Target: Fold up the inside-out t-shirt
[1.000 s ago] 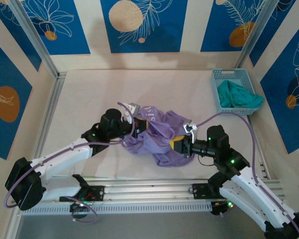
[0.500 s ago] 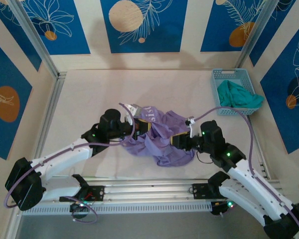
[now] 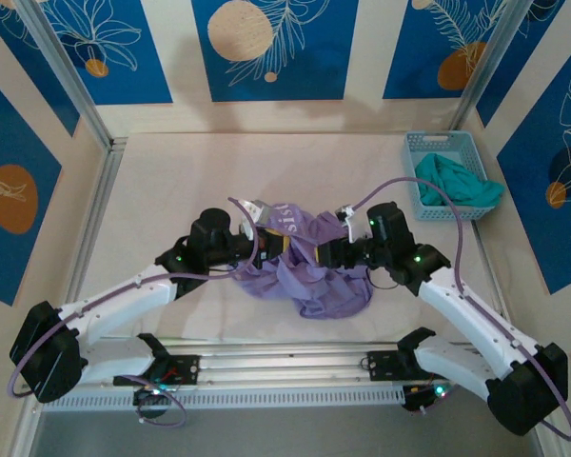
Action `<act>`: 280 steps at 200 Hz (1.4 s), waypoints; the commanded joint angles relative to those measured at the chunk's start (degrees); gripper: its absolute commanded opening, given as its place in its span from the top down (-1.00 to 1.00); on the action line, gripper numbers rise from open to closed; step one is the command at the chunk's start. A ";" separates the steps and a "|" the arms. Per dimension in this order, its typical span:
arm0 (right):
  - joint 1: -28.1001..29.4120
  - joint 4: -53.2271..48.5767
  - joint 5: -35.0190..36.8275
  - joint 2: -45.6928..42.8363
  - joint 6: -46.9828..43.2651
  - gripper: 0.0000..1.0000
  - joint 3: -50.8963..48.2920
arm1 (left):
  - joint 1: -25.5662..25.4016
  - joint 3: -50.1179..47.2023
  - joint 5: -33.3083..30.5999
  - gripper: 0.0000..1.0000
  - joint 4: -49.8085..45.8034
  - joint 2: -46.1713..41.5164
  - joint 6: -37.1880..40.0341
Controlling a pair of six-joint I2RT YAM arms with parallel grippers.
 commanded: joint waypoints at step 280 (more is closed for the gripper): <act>4.03 5.76 -9.79 -1.34 9.46 0.99 7.84 | -5.37 1.23 -21.56 -0.12 -26.84 -9.39 7.87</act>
